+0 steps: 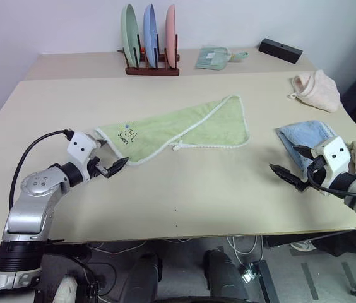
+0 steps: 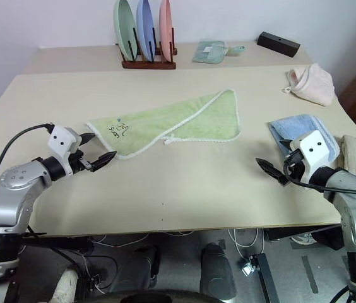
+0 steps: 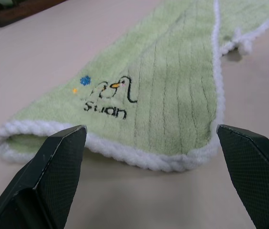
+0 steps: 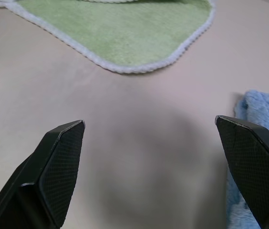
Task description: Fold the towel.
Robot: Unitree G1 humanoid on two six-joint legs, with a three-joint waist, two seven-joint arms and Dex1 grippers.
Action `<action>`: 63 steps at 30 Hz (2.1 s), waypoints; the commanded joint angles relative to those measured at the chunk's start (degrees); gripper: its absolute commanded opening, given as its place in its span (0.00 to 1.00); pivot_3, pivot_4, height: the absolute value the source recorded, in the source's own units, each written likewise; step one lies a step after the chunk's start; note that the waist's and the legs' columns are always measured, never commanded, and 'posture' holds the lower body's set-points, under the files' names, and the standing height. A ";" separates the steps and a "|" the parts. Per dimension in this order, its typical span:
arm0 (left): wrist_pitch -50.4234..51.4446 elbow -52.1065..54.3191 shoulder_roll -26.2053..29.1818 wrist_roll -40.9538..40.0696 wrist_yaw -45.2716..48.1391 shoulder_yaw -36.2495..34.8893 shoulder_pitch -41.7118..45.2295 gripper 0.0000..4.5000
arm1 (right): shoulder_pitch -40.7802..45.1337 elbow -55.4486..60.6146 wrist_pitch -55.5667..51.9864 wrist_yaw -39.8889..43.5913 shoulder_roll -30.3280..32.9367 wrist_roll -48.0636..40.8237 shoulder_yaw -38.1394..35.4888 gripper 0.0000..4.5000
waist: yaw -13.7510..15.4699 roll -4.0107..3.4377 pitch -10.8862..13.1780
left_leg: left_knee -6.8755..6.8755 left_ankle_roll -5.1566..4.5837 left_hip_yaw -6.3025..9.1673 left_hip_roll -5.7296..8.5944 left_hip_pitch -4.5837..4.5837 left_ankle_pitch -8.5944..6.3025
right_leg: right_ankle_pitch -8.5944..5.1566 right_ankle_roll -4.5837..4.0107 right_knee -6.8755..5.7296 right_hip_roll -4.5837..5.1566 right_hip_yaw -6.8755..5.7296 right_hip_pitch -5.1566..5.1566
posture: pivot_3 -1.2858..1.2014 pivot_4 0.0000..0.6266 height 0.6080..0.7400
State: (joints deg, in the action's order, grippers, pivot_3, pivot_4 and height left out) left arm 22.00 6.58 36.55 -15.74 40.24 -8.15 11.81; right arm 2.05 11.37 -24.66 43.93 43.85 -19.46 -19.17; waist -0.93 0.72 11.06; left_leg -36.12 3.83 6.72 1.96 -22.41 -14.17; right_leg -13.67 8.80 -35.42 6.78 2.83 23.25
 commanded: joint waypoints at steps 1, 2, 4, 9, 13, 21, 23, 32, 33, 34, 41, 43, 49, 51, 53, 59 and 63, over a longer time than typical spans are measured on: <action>-0.02 1.80 0.03 -0.37 -0.23 -0.04 1.33 0.99 | 0.07 2.39 1.05 -0.81 -0.32 -0.19 -0.13 1.00 | 0.02 0.00 0.00 | 0.00 0.00 0.00 0.00 -0.01 0.00 | 0.00 0.00 0.00 0.00 0.00 0.00 | 0.52 0.24 1.00; -0.02 1.79 -0.06 -0.35 -0.27 0.10 1.40 0.99 | 0.15 2.34 1.15 -0.96 -0.41 -0.09 0.08 1.00 | 0.03 0.00 0.00 | 0.00 0.00 0.00 0.00 0.00 0.00 | 0.00 0.00 0.00 0.00 0.00 0.00 | 0.52 0.24 1.00; 0.06 1.85 -0.17 -0.33 -0.42 0.32 1.64 0.99 | 0.52 2.38 1.27 -1.43 -0.68 0.04 0.60 1.00 | 0.04 0.00 0.00 | 0.00 0.00 0.00 0.00 0.00 0.00 | 0.00 0.00 0.00 0.00 0.00 0.00 | 0.52 0.24 1.00; -0.51 2.10 -0.26 0.36 0.21 1.82 2.24 0.99 | 2.18 2.56 1.80 -2.96 -2.28 0.54 2.86 1.00 | -0.01 0.00 0.00 | 0.00 0.00 0.00 0.00 0.00 0.00 | 0.00 0.00 0.00 0.00 0.00 0.00 | 0.52 0.24 1.00; -1.88 3.17 0.28 1.45 1.74 3.96 2.12 0.99 | 3.58 2.50 2.44 -4.27 -4.02 1.21 5.14 1.00 | -0.04 0.00 0.00 | 0.01 0.00 0.00 0.00 0.00 0.00 | 0.00 0.00 0.01 0.00 0.00 0.00 | 0.52 0.24 1.00; -6.69 1.75 1.98 5.40 6.71 10.21 2.73 0.99 | 5.67 3.52 -0.21 -4.95 -7.99 -0.73 10.18 1.00 | -0.06 0.00 0.00 | 0.01 0.00 0.00 0.00 0.00 0.00 | 0.00 0.00 0.00 0.00 0.00 0.01 | 0.52 0.24 1.00; -7.39 0.92 2.35 6.56 7.84 11.92 4.33 0.99 | 5.57 5.50 -2.02 -5.09 -8.50 -1.72 10.97 1.00 | -0.01 0.00 0.00 | 0.01 0.00 0.00 0.00 0.00 0.00 | 0.00 0.00 0.00 0.00 0.00 0.01 | 0.52 0.24 1.00; -6.31 -8.97 1.94 15.13 3.97 16.55 9.17 0.99 | 4.92 7.54 -2.06 -7.41 -9.48 -0.47 11.96 1.00 | -0.15 0.00 -0.01 | 0.02 0.00 0.00 0.00 0.00 0.00 | 0.00 0.01 -0.02 0.00 0.00 0.03 | 0.52 0.24 1.00; -6.56 -10.10 1.63 15.42 3.65 16.59 9.49 0.99 | 5.31 7.45 -1.91 -7.70 -9.74 -0.24 12.37 1.00 | -0.11 -0.02 -0.02 | 0.01 0.00 0.01 0.00 0.03 0.00 | 0.00 0.01 -0.04 0.00 0.00 0.02 | 0.52 0.24 1.00; -6.76 -11.27 1.07 15.55 3.12 16.59 9.94 0.99 | 5.70 7.27 -1.73 -7.85 -9.94 -0.09 12.67 1.00 | -0.09 -0.02 -0.03 | 0.00 0.00 0.01 0.00 0.04 0.00 | 0.00 0.01 -0.07 0.00 0.00 0.00 | 0.52 0.24 1.00; -9.62 -22.79 -4.64 15.71 0.16 16.49 15.85 0.99 | 7.82 6.67 -1.32 -8.93 -11.33 1.15 14.25 1.00 | 0.41 -0.02 -0.09 | -0.13 0.00 0.02 0.02 0.11 0.01 | 0.01 0.01 -0.09 0.00 -0.01 -0.16 | 0.52 0.24 1.00; -10.74 -25.82 -5.12 16.17 -0.21 16.49 17.33 0.88 | 7.73 6.93 -1.38 -8.98 -11.32 1.21 14.25 1.00 | 0.28 -0.01 -0.09 | -0.13 0.01 0.03 0.03 0.11 0.01 | 0.01 0.01 -0.10 0.00 -0.01 -0.17 | 0.52 0.24 1.00; -14.35 -28.72 -5.32 15.63 1.54 16.38 18.13 0.26 | 6.86 7.80 -1.42 -9.42 -11.11 1.40 13.77 1.00 | -0.27 -0.03 -0.10 | -0.05 0.00 0.03 0.01 0.20 0.01 | 0.01 0.01 -0.16 -0.01 -0.01 -0.14 | 0.52 0.24 1.00; -14.96 -28.61 -5.23 15.70 1.80 16.41 17.91 0.04 | 6.49 8.13 -1.41 -9.66 -11.18 1.44 13.81 1.00 | -0.26 -0.03 -0.10 | -0.06 0.00 0.03 0.01 0.20 0.01 | 0.01 0.01 -0.17 -0.01 -0.01 -0.13 | 0.52 0.24 1.00; -15.40 -28.55 -4.94 16.04 1.73 16.42 17.88 0.01 | 6.34 8.29 -1.42 -9.93 -11.28 1.49 13.96 1.00 | -0.21 -0.03 -0.10 | -0.06 0.00 0.03 0.01 0.18 0.01 | 0.01 0.01 -0.15 -0.01 0.00 -0.14 | 0.52 0.24 1.00; -15.40 -18.40 -1.03 13.79 5.11 13.97 14.59 0.01 | 7.83 8.41 -1.31 -10.95 -11.15 1.93 13.74 1.00 | -0.51 -0.03 -0.09 | -0.01 0.00 0.03 0.01 0.17 0.00 | 0.01 0.01 -0.16 -0.01 0.00 -0.07 | 0.52 0.24 1.00; -12.45 -8.61 3.36 9.06 8.81 9.55 7.02 0.01 | 10.94 6.15 -0.37 -12.01 -9.62 4.99 13.95 1.00 | -0.74 -0.03 -0.08 | 0.00 0.00 0.03 0.00 0.01 0.00 | 0.01 0.01 -0.16 -0.01 0.00 0.10 | 0.52 0.24 1.00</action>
State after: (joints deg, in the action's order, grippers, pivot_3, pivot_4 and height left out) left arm 8.79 -5.96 38.20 -4.54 47.76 4.61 19.94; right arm 11.86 17.09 -26.87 32.48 33.07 -15.74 -4.28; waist -1.67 0.68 10.99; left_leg -36.13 3.83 6.75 1.95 -22.40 -14.16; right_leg -13.66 8.81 -35.58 6.78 2.83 23.35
